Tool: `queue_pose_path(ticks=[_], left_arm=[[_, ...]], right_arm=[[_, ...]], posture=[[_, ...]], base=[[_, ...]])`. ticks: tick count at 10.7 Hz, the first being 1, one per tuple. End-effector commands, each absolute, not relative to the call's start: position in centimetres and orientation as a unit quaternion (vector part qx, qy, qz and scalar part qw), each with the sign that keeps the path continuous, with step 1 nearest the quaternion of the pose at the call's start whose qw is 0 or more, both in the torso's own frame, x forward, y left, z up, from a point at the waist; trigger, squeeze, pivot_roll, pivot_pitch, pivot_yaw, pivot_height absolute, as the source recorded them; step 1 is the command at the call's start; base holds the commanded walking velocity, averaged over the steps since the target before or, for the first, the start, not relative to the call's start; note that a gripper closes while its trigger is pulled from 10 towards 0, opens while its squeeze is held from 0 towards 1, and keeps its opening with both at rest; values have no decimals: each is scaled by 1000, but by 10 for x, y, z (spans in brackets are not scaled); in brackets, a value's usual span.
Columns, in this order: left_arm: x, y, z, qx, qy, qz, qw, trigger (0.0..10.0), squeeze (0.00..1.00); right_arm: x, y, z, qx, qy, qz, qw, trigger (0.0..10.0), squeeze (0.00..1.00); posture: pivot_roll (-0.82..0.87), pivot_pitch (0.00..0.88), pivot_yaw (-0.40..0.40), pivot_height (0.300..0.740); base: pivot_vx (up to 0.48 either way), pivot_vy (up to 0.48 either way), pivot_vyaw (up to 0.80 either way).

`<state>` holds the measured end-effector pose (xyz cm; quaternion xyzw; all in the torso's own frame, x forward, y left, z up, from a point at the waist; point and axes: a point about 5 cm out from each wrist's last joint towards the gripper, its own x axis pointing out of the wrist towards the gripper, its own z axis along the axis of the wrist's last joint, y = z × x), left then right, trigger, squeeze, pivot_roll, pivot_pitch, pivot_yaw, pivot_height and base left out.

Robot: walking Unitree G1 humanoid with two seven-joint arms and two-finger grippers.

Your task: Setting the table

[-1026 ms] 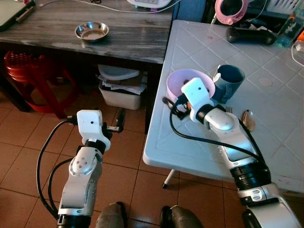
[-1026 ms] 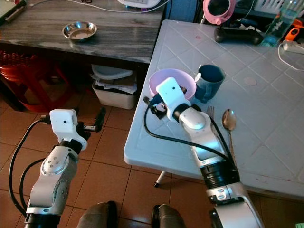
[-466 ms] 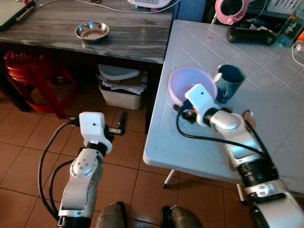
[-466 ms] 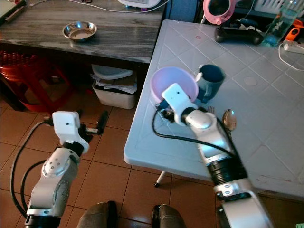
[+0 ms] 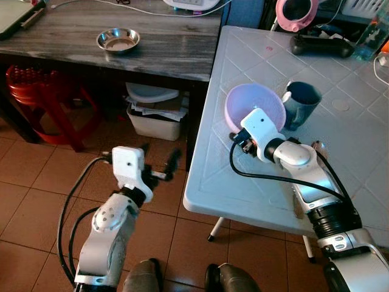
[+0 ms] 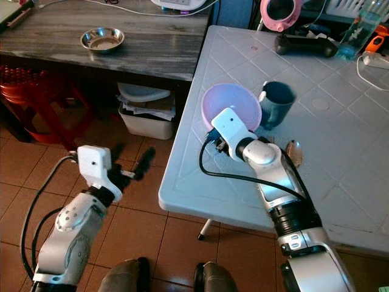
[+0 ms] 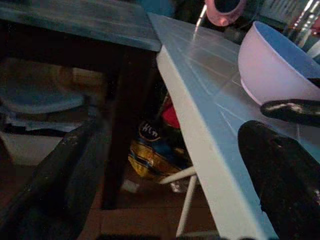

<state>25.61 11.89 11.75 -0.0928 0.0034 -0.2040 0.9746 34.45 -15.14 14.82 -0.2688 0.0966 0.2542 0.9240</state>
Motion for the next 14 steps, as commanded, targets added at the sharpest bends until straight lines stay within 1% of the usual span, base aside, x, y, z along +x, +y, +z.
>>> queue_pose_path(ticks=[1, 5, 8, 9, 10, 11, 12, 13, 14], left_arm=[[253, 116, 119, -86, 4, -215, 973, 10000, 0], [254, 118, 118, -79, 10, -212, 974, 10000, 0], [260, 124, 115, -62, 20, -179, 982, 10000, 0], [261, 128, 116, -40, 15, -164, 986, 10000, 0], [264, 136, 113, -20, 17, -130, 991, 10000, 0], [266, 140, 113, -24, 17, -120, 992, 10000, 0], [266, 141, 114, -20, 14, -117, 993, 10000, 0], [266, 139, 119, 14, -8, -124, 992, 10000, 0], [266, 139, 119, 1, -8, -116, 993, 10000, 0]], right_arm=[[345, -153, 147, -272, 104, 256, 922, 0, 0], [344, -150, 146, -268, 99, 262, 922, 0, 0], [343, -150, 147, -258, 78, 249, 930, 0, 0], [343, -149, 150, -254, 64, 245, 933, 0, 0], [342, -145, 160, -245, 21, 229, 942, 0, 0], [340, -143, 164, -237, -2, 221, 946, 0, 0], [336, -139, 168, -218, -32, 214, 952, 0, 0], [331, -132, 173, -208, -62, 215, 952, 0, 0], [327, -127, 175, -199, -78, 218, 952, 0, 0]], posture=[[0, 140, -19, 740], [1, 137, -18, 740], [0, 146, -15, 740], [-1, 146, -15, 740], [-1, 146, -15, 740], [0, 147, -16, 740], [0, 147, -17, 740], [-3, 150, -17, 740], [-3, 151, -17, 740]], base=[[0, 0, 0], [0, 0, 0], [0, 0, 0], [0, 0, 0], [0, 480, 0], [0, 480, 0], [0, 480, 0], [0, 480, 0], [0, 480, 0]])
